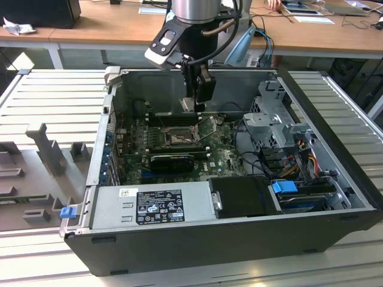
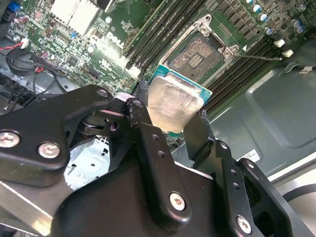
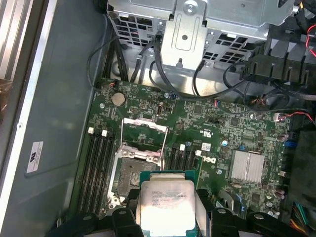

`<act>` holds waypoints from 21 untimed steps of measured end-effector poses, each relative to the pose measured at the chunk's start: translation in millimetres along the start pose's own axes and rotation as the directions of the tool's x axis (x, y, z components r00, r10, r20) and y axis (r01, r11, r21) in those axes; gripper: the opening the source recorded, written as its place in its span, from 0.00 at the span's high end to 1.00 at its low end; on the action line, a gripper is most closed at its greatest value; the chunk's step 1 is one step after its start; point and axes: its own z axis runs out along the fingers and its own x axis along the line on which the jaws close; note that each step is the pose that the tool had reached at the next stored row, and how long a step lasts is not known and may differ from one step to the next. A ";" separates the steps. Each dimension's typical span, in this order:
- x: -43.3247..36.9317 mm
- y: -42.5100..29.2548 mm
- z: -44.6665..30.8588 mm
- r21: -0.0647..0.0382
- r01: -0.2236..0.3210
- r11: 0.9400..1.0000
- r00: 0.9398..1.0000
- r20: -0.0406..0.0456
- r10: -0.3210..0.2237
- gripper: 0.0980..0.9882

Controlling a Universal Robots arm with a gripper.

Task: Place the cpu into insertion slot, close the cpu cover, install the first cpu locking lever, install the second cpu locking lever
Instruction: 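Place the cpu into insertion slot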

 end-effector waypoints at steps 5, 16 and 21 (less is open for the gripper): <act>0.0 -0.1 1.2 0.000 -0.016 1.000 1.000 0.001 0.016 0.52; -0.1 -0.4 4.6 -0.001 -0.060 0.998 0.998 0.005 0.060 0.52; -0.1 -0.6 7.1 -0.002 -0.110 0.994 0.994 0.009 0.110 0.52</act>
